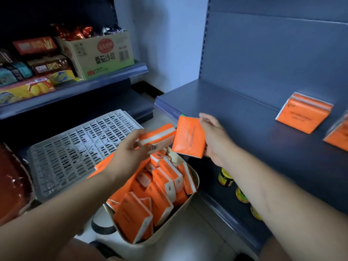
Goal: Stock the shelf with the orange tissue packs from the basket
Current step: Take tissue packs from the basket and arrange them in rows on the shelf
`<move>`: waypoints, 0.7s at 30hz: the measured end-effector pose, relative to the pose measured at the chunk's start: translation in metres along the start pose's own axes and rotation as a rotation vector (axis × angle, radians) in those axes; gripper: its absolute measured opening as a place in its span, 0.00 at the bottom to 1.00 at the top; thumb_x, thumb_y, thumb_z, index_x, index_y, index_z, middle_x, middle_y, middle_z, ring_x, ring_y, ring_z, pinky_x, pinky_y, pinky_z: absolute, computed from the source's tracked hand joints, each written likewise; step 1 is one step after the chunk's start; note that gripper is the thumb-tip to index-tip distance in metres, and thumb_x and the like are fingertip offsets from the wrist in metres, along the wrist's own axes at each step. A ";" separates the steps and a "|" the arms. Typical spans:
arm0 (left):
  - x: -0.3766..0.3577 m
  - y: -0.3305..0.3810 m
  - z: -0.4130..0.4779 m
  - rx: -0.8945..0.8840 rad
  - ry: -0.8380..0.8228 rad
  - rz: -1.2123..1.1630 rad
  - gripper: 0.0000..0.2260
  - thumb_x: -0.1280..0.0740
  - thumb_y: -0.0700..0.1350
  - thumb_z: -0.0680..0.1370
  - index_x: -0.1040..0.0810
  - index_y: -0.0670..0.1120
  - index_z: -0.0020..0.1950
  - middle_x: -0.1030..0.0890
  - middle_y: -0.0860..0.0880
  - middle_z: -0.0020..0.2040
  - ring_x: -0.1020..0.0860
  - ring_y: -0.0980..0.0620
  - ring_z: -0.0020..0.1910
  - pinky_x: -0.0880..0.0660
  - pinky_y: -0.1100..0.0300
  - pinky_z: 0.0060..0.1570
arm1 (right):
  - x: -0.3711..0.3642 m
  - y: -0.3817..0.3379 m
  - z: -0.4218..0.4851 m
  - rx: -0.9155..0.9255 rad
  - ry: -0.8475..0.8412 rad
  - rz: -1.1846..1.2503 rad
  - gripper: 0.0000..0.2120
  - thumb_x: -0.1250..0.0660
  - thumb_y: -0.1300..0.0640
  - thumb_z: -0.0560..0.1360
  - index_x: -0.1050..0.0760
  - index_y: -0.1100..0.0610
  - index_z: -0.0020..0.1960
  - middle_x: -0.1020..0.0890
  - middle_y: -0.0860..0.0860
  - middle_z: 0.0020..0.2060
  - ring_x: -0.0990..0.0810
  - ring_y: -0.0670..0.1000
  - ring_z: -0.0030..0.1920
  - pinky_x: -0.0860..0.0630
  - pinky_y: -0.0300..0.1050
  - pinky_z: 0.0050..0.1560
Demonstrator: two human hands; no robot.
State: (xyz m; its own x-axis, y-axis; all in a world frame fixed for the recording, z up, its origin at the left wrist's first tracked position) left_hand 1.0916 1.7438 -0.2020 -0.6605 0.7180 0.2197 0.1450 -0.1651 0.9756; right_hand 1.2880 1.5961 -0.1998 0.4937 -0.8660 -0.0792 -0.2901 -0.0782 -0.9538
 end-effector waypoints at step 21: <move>-0.124 0.064 -0.010 -0.082 -0.038 -0.370 0.33 0.33 0.21 0.72 0.25 0.48 0.72 0.16 0.45 0.62 0.17 0.43 0.61 0.19 0.47 0.58 | 0.147 -0.050 -0.064 0.065 -0.017 -0.039 0.18 0.27 0.71 0.73 0.21 0.60 0.61 0.13 0.58 0.52 0.13 0.59 0.53 0.18 0.58 0.57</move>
State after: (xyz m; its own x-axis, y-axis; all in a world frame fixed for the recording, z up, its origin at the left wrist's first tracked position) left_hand 1.1748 1.6376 -0.1668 -0.6292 0.7635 -0.1458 -0.1587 0.0574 0.9857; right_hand 1.3220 1.4413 -0.1450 0.5176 -0.8544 -0.0462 -0.2169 -0.0788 -0.9730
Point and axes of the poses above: each hand's wrist, its own z-axis towards the middle knuckle, its own x-axis out of the back of the hand, y = z × x, the point moved 1 cm from there along z, towards the middle knuckle
